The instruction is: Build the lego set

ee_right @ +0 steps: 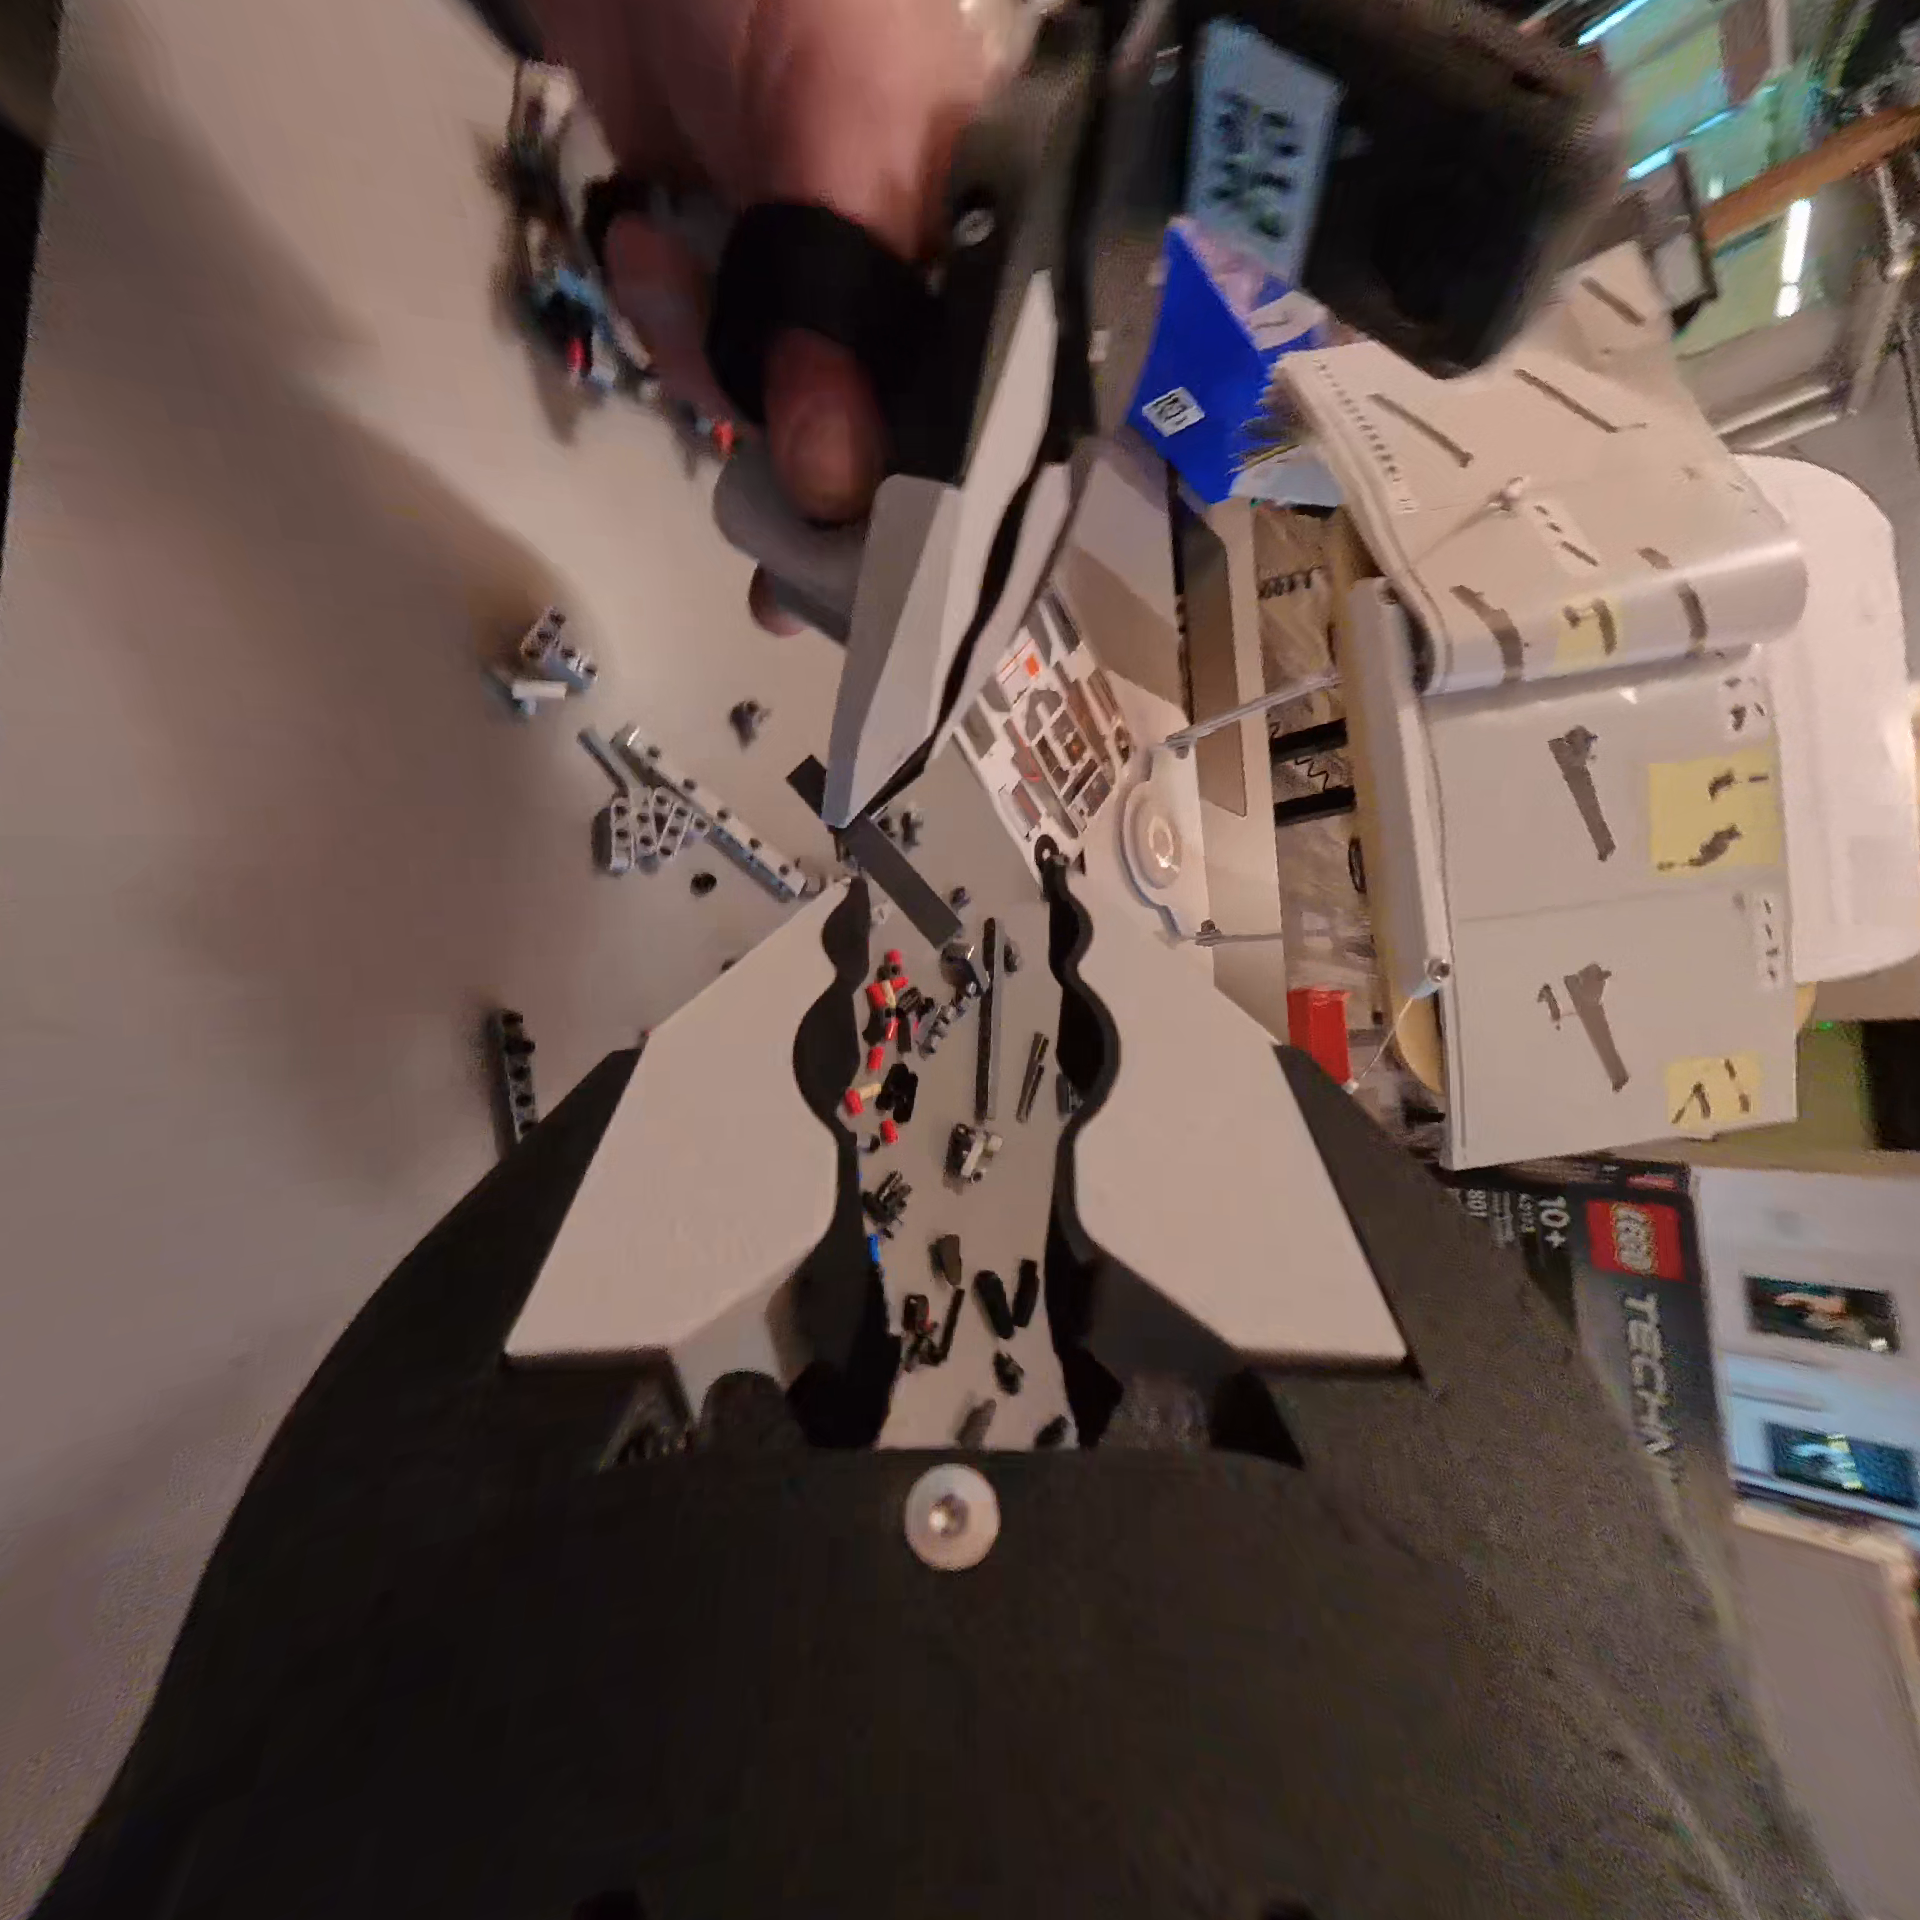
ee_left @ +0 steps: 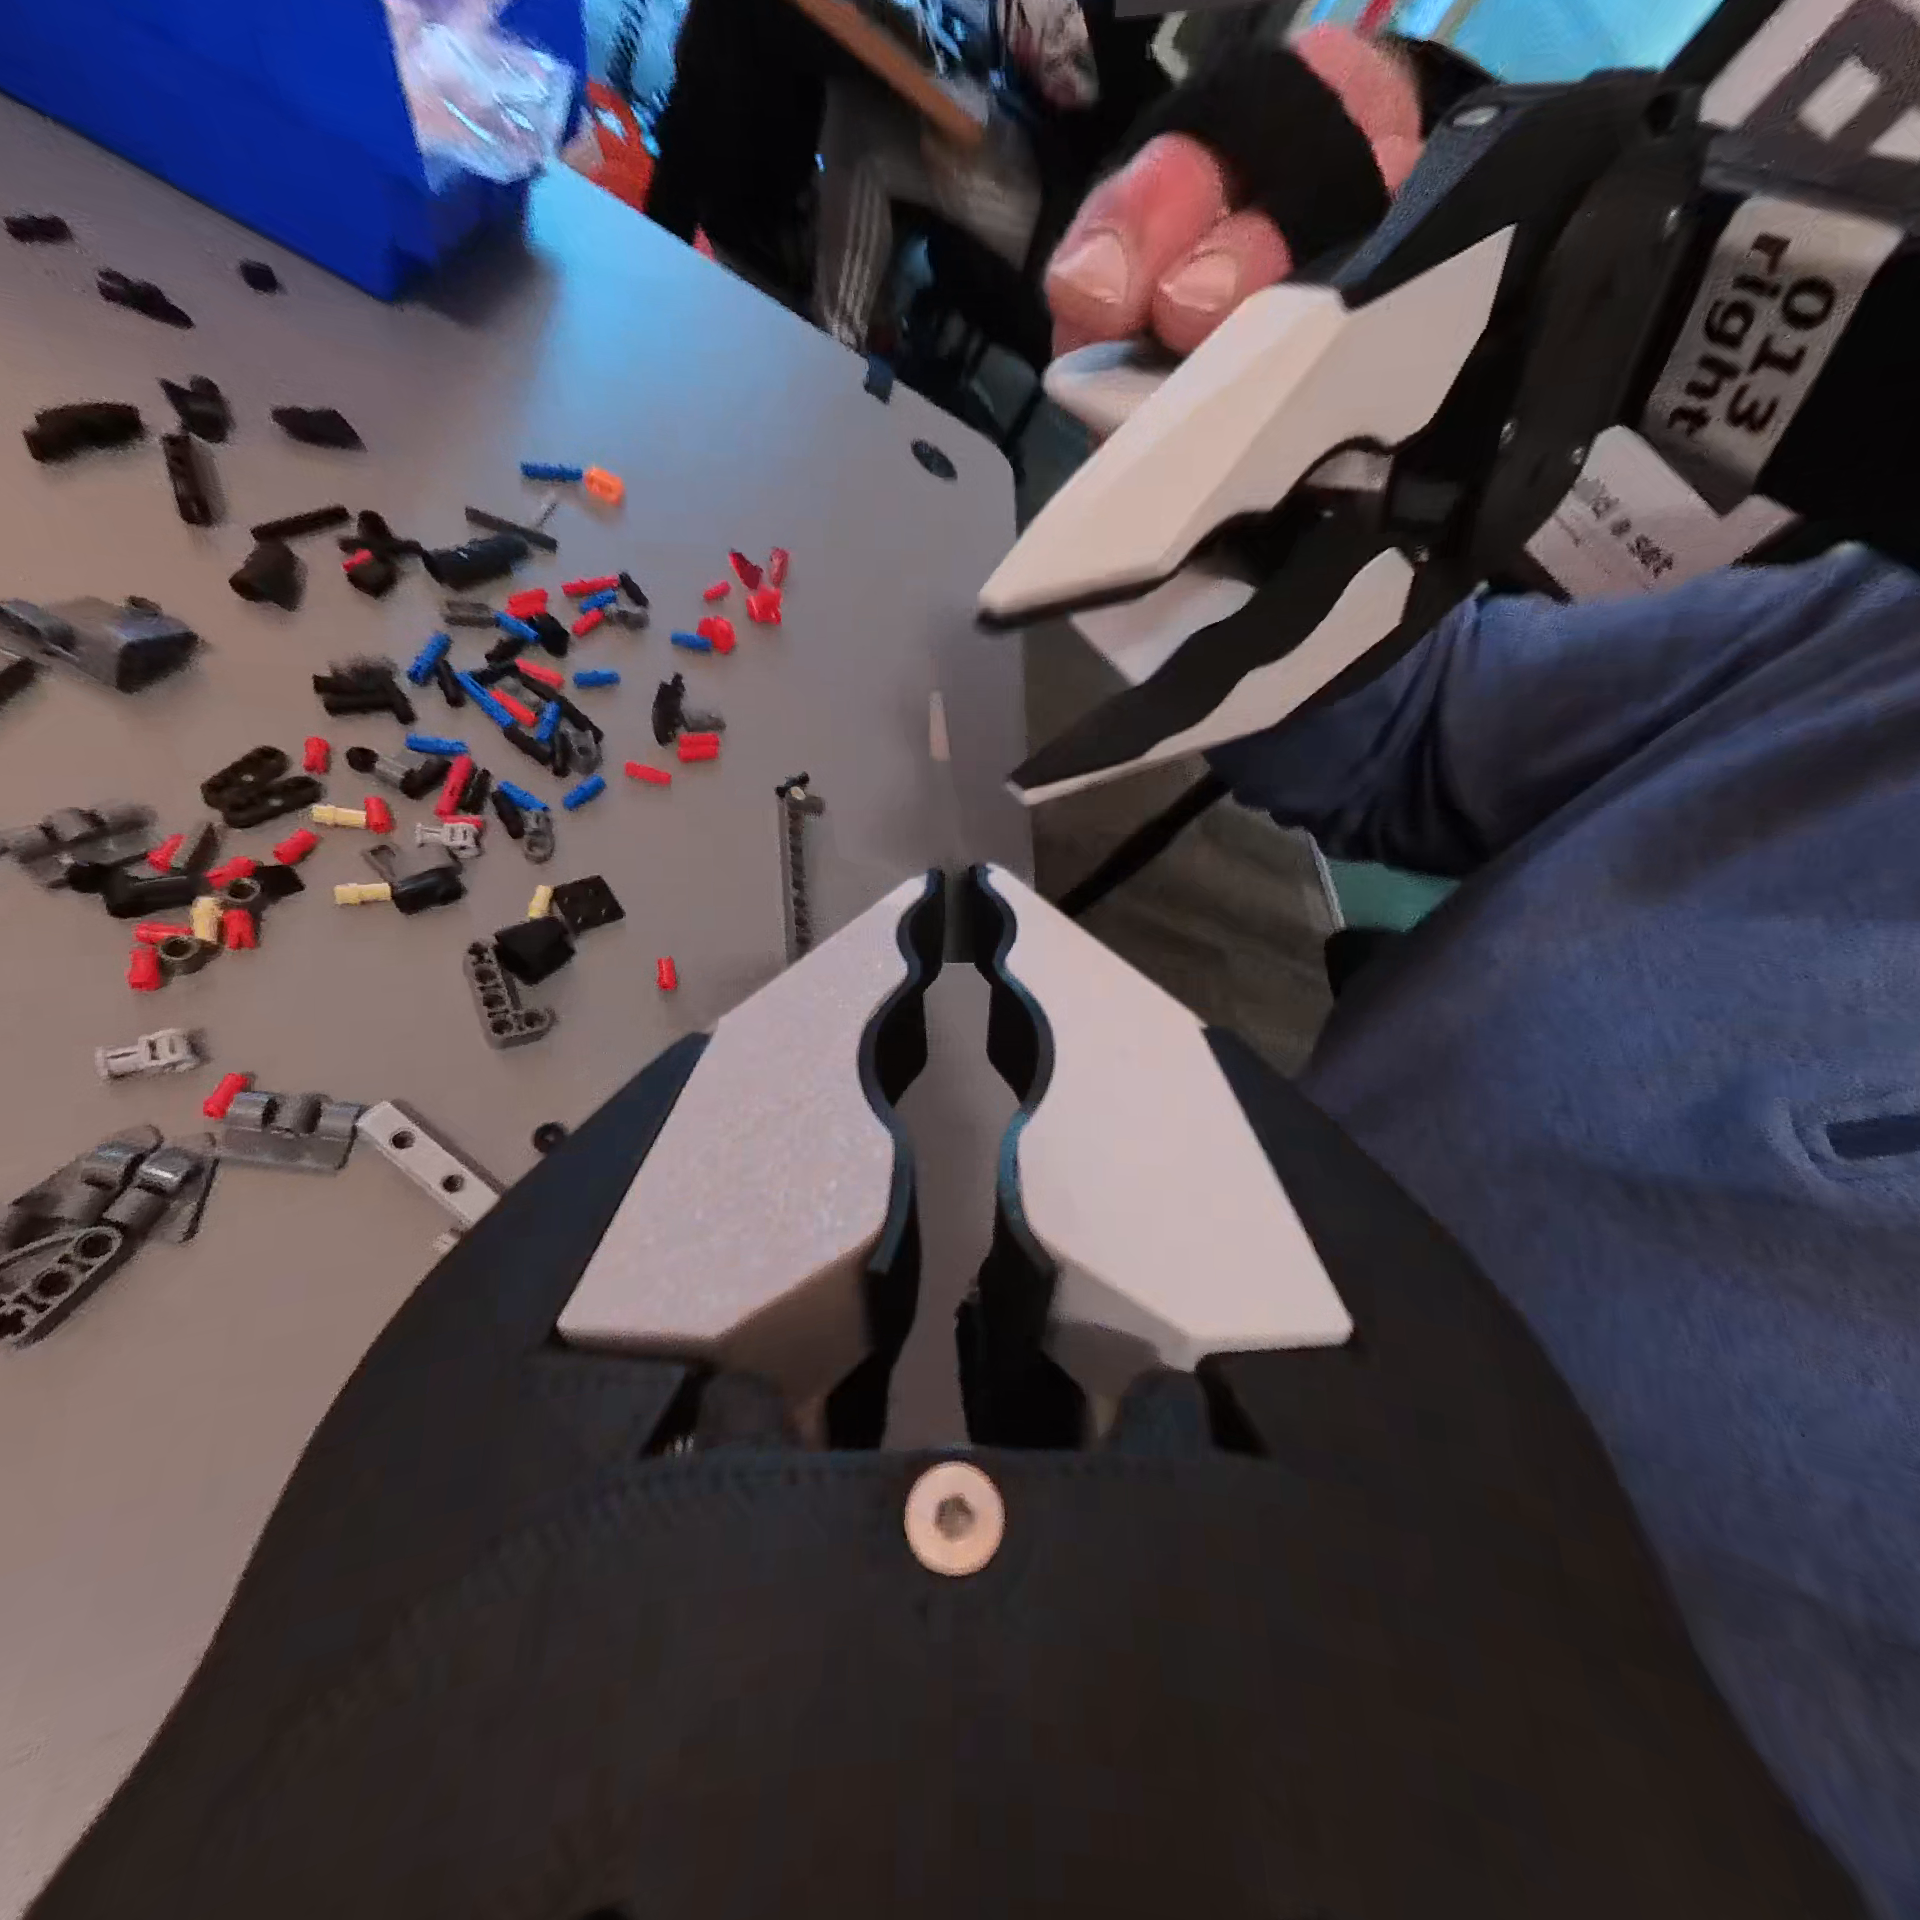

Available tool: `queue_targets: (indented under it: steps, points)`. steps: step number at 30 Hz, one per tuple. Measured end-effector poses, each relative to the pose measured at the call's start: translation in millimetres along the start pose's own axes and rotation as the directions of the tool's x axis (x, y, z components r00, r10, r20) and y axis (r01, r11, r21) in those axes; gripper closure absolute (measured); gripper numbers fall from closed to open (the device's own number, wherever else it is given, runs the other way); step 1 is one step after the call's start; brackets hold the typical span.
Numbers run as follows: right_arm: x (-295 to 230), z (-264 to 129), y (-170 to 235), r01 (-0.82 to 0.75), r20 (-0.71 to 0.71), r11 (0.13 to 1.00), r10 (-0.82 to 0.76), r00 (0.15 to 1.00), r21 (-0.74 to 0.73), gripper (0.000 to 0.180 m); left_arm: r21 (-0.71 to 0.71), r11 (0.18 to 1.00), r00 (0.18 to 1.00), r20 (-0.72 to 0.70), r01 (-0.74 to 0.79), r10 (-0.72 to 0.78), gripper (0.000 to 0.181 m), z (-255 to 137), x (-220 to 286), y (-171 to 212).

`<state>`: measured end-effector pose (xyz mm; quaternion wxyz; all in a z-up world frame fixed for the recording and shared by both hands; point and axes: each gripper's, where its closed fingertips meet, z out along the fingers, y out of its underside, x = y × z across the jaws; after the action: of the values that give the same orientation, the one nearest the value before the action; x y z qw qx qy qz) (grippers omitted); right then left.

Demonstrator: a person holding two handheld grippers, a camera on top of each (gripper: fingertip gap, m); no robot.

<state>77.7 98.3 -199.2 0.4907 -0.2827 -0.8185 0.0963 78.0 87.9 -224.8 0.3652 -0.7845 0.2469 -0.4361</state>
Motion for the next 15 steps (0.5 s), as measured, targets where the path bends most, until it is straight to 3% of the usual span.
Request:
queue_targets:
  steps: [3, 7, 11, 15]
  points:
    - [-20, 12, 8, 0.129, 0.064, 0.988, -0.125, 0.99, -0.08, 0.153, -0.04, 0.999, 1.0, -0.023, 0.01, -0.011, 0.178, 3, 3, 3]
    - [-30, 20, 10, 0.176, 0.067, 0.979, -0.17, 0.983, -0.1, 0.171, -0.105, 0.994, 0.998, -0.051, 0.03, -0.035, 0.178, 9, 6, 12]
    - [-37, 20, 11, 0.154, 0.084, 0.983, -0.146, 0.986, -0.096, 0.173, -0.106, 0.992, 0.994, -0.089, 0.062, -0.071, 0.179, 11, 6, 16]
    - [-40, 20, 15, 0.08, 0.087, 0.992, -0.072, 0.994, -0.093, 0.175, -0.096, 0.995, 0.998, -0.056, 0.007, -0.013, 0.177, 11, 4, 14]
